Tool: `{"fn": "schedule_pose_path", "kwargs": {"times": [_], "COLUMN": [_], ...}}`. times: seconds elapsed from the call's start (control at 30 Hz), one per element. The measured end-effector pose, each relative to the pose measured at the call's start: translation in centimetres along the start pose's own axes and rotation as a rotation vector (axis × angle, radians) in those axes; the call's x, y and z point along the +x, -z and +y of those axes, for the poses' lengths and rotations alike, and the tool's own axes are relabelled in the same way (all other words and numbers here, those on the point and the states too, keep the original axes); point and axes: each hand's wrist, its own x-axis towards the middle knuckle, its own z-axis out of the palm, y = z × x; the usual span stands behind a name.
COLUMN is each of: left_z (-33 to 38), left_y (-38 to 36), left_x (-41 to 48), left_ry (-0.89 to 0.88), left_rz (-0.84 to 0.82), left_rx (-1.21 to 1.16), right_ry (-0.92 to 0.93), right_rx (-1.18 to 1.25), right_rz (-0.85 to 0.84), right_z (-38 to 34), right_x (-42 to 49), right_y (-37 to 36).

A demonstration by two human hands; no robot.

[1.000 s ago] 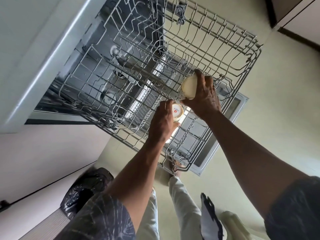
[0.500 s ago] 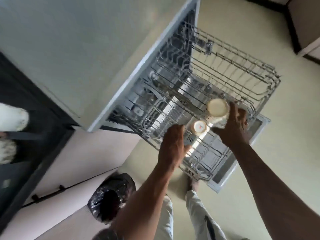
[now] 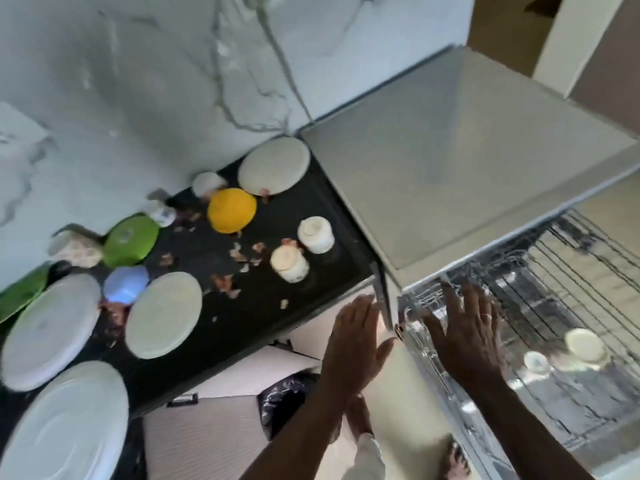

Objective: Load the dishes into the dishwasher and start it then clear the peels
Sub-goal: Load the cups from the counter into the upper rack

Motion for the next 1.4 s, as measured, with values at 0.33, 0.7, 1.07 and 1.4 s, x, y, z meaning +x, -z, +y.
{"fn": "schedule_pose_path", "kwargs": {"times": [0.33,0.7,1.07,1.4], "left_z": [-15.3,-18.3,-14.6,4.6], "left_y": [8.6,6.8,9.0,5.3], "left_x": [2.1,4.7,6.5,11.8], "left_ry": [0.256,0.319,0.22,-0.32], "left_rz": [0.159,0.051,0.07,-0.113], "left_rx": [0.067,-0.241,-0.369,-0.416], "right_ry": [0.302,0.292,0.219,-0.202], "right_rx": [-0.018,-0.182,0.024,-0.005], "right_rz": [-0.121,-0.348,-0.1,0.17], "right_z": [-16.8,-22.2,-18.7,2.0], "right_x": [12.5,17.5,12.8,-0.6], "right_y": [-4.8,-8.6,-0.8,12.0]}}
